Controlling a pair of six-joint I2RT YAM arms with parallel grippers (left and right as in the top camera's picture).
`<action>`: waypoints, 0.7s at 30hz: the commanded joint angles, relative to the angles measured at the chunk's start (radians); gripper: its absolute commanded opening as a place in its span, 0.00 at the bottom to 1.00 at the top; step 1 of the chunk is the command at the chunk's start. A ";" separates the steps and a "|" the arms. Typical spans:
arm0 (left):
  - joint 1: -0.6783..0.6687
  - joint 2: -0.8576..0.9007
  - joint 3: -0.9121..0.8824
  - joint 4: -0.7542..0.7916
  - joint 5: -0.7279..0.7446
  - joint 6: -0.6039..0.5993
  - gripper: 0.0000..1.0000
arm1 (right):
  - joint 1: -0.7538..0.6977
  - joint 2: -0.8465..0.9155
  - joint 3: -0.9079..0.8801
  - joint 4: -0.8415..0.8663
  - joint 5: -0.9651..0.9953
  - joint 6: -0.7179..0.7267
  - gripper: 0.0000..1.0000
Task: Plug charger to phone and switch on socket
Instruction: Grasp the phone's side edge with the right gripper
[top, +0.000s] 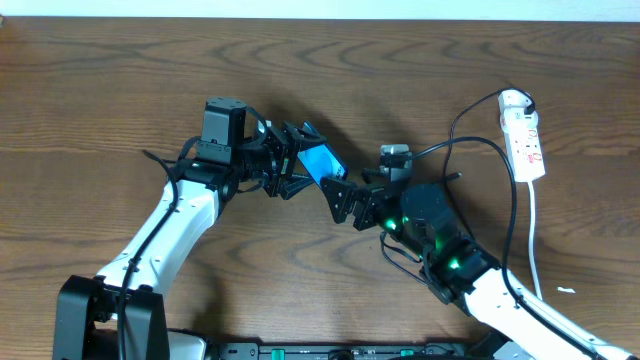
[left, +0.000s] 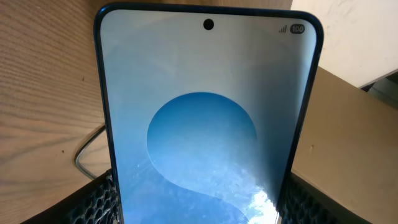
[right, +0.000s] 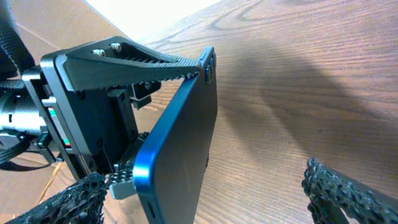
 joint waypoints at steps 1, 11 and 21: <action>0.003 -0.017 -0.001 0.009 0.021 0.002 0.68 | 0.010 0.026 0.016 0.016 0.015 0.022 0.99; 0.003 -0.017 -0.001 0.009 0.021 0.002 0.68 | 0.010 0.068 0.016 0.087 0.015 0.037 0.99; 0.003 -0.017 -0.001 0.009 0.021 0.002 0.68 | 0.010 0.092 0.018 0.124 0.045 0.037 0.99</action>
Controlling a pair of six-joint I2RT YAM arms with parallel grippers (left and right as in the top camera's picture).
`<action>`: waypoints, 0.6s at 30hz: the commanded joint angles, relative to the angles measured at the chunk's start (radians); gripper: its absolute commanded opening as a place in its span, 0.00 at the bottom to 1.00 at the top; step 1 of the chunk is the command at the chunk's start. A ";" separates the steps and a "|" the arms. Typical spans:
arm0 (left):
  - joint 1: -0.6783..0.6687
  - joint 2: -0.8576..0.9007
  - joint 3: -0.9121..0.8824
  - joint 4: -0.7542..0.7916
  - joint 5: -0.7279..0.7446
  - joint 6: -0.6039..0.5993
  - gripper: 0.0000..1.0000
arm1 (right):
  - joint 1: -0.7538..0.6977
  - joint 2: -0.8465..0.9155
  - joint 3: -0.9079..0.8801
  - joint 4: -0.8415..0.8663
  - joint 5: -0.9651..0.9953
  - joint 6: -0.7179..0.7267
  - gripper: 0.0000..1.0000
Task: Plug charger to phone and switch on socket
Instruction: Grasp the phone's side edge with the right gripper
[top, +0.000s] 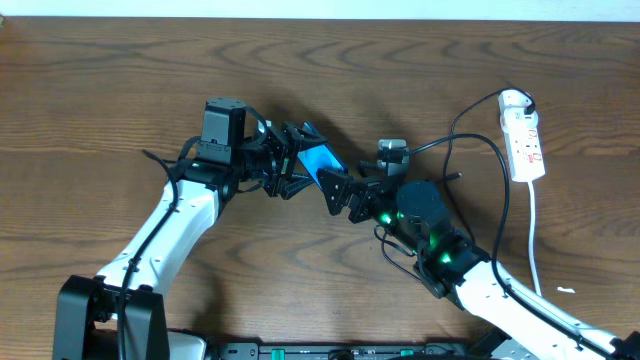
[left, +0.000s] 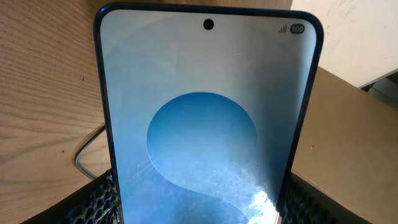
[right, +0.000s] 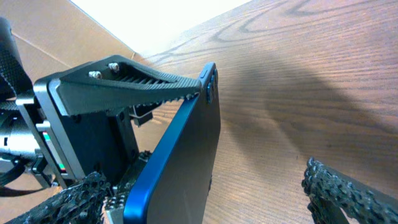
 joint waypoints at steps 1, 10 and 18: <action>0.003 -0.017 -0.001 0.009 0.020 0.002 0.68 | 0.010 0.028 0.018 0.014 0.023 0.013 0.99; 0.003 -0.017 -0.001 0.009 0.024 0.002 0.68 | 0.010 0.098 0.045 0.037 0.018 0.032 0.99; 0.003 -0.017 -0.001 0.009 0.042 0.003 0.68 | 0.010 0.103 0.062 0.036 0.011 0.032 0.99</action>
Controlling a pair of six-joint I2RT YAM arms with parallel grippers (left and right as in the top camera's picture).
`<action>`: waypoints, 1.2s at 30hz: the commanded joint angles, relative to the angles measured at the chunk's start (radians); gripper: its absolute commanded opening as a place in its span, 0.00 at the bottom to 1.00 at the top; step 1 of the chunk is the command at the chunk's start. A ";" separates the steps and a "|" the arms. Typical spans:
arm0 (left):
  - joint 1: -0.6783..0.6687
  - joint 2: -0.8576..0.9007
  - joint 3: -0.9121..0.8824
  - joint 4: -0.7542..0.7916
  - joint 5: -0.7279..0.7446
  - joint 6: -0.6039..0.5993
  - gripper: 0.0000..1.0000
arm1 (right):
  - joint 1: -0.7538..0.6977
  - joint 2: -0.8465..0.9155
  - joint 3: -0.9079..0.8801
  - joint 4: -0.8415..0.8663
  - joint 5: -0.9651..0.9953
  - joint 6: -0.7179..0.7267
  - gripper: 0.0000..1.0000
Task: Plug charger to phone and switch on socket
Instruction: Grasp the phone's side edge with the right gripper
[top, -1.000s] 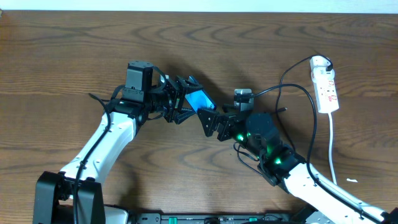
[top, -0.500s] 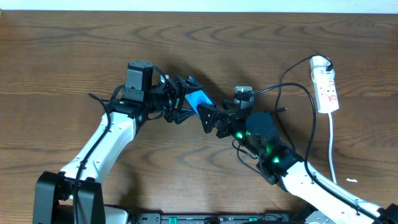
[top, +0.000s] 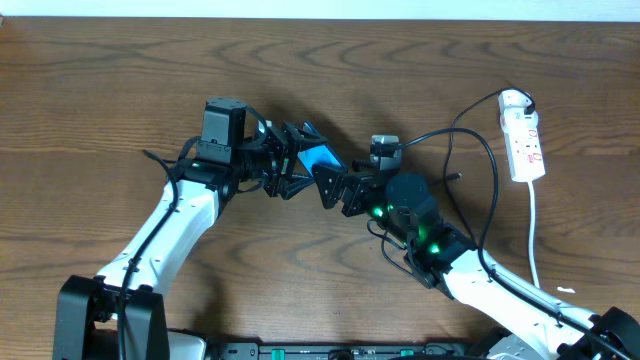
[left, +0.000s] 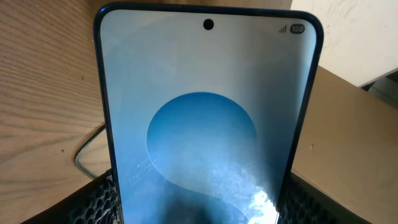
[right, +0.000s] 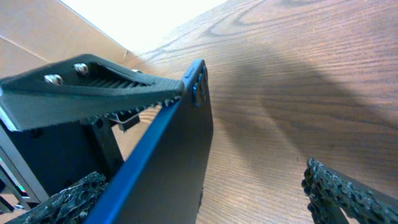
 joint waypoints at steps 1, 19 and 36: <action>0.003 -0.017 -0.001 0.009 0.039 0.003 0.68 | 0.011 0.006 0.027 0.003 0.008 0.009 0.99; 0.003 -0.017 -0.001 0.009 0.042 0.029 0.68 | 0.023 0.039 0.029 0.014 0.018 0.030 0.90; 0.003 -0.017 -0.001 0.009 0.042 0.033 0.68 | 0.023 0.039 0.047 0.037 -0.056 0.030 0.79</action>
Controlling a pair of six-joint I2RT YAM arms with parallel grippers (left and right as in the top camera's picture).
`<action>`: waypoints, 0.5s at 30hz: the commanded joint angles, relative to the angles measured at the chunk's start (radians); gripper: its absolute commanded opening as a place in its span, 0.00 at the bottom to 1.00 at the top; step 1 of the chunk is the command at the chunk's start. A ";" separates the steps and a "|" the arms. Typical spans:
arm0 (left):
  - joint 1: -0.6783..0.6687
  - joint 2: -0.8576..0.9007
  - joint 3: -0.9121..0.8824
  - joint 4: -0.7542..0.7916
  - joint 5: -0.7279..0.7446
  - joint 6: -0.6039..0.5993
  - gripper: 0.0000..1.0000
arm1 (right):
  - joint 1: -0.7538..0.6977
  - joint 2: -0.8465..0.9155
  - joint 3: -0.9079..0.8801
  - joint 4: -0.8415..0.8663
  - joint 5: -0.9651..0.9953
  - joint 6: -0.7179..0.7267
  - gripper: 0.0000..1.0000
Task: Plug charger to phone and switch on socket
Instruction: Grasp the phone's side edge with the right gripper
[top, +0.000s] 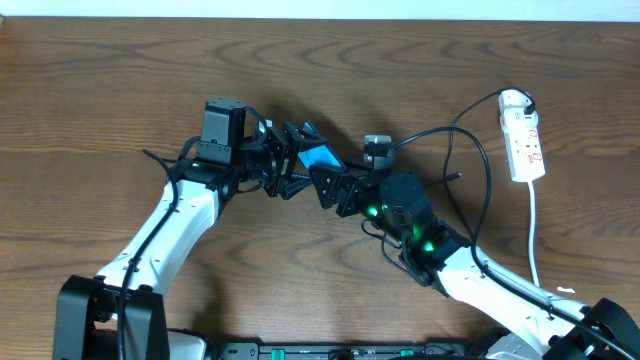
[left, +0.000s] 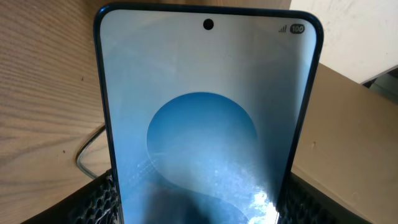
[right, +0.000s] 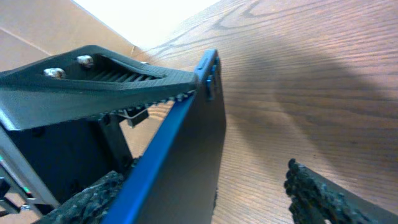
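Observation:
A blue phone with its screen lit is held off the table, my left gripper shut on its lower sides. My right gripper stands open right at the phone's near end. In the right wrist view the phone's dark back and blue edge lie between the meshed fingers, close to the left one. A white power strip lies at the far right. No charger plug can be made out.
A black cable loops over the table between my right arm and the power strip. A white cord runs from the strip toward the front edge. A thin grey cable lies on the wood behind the phone.
My right gripper has shifted slightly left, closer onto the phone's end, and its right finger sits a little nearer the phone in the wrist view. The left gripper and phone have not moved.
My left gripper held the lit phone still at every moment. My right gripper stood open to the right of and below the phone, apart from it. At each later moment it was farther left, and now the phone's end lies between its fingers.

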 joint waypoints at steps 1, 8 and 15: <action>0.003 -0.017 -0.001 0.009 0.038 0.014 0.68 | 0.006 0.002 0.034 0.005 -0.026 0.001 0.78; 0.003 -0.017 -0.001 0.009 0.038 0.018 0.68 | 0.006 0.002 0.035 0.013 -0.026 0.020 0.66; 0.003 -0.017 -0.001 0.009 0.038 0.021 0.68 | 0.032 0.002 0.035 0.009 -0.023 0.019 0.60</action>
